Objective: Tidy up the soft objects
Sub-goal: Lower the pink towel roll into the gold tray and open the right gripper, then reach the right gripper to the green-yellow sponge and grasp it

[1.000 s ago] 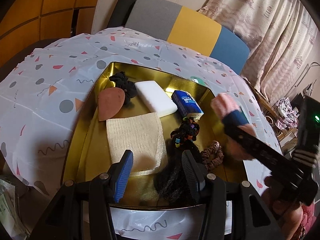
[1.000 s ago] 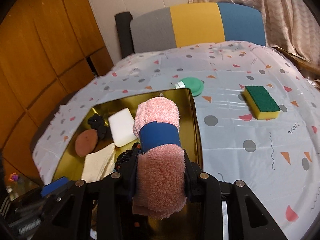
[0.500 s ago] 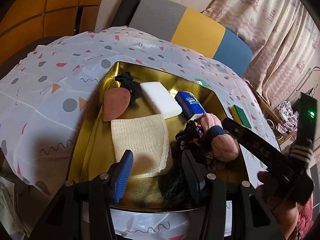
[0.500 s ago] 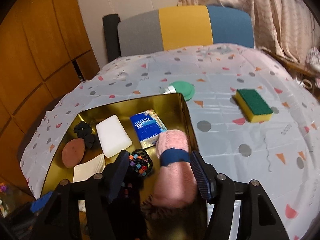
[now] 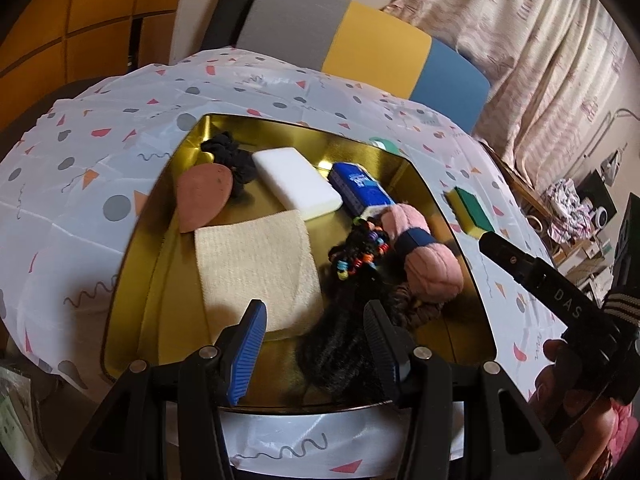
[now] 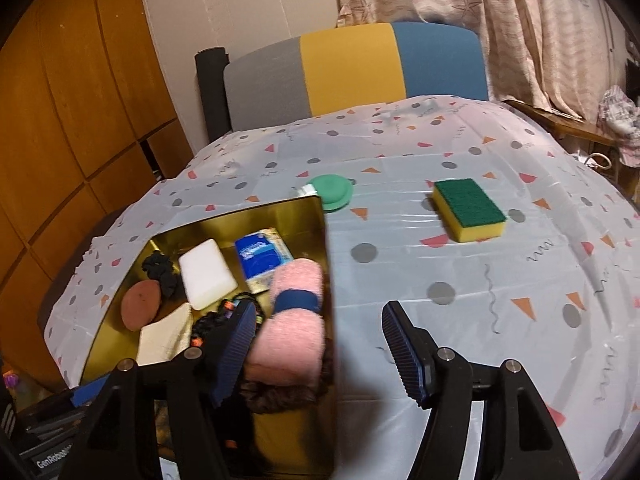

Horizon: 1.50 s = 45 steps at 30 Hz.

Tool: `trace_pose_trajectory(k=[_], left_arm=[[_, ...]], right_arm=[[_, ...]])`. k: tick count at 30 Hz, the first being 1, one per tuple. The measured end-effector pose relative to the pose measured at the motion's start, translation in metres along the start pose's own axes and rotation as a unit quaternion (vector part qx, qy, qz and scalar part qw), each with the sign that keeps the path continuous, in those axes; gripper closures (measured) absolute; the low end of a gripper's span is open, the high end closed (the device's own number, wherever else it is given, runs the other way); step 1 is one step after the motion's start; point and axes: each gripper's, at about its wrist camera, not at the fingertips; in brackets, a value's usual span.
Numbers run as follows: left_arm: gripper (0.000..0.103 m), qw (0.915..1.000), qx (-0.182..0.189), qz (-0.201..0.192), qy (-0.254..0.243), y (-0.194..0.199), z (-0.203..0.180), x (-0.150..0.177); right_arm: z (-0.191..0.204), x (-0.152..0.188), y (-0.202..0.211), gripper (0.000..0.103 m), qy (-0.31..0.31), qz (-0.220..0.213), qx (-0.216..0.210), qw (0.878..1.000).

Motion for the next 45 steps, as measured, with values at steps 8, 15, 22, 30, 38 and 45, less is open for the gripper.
trace_pose_trajectory(k=[8,15,22,30,38,45], left_arm=[[0.052,0.9981,0.046,0.009,-0.039,-0.003,-0.020,0.007],[0.052,0.9964,0.056,0.013,-0.062,-0.006,-0.035,0.014],[0.052,0.9954,0.055,0.022,-0.075,-0.009,-0.044,0.022],[0.052,0.9964,0.056,0.031,-0.057,-0.012,-0.049,0.022],[0.052,0.9969,0.051,0.039,-0.046,-0.011,-0.052,0.020],[0.052,0.9966,0.060,0.049,-0.027,-0.017,-0.058,0.007]], right_arm=[[-0.046,0.012,-0.003,0.034,-0.016,0.005,0.021,1.000],[-0.104,0.023,-0.017,0.027,-0.041,0.033,0.066,0.996],[-0.143,0.020,-0.038,0.020,-0.038,0.066,0.084,0.994],[-0.160,-0.029,-0.069,0.010,-0.003,0.046,0.095,0.994],[-0.169,-0.091,-0.124,0.004,0.015,0.037,0.102,0.994],[-0.178,-0.087,-0.162,0.018,0.008,0.057,0.094,0.994]])
Point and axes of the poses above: each gripper's, at about its wrist camera, not at the fingertips, and y roughly against the way its jaws point, z to its left, x to its underside
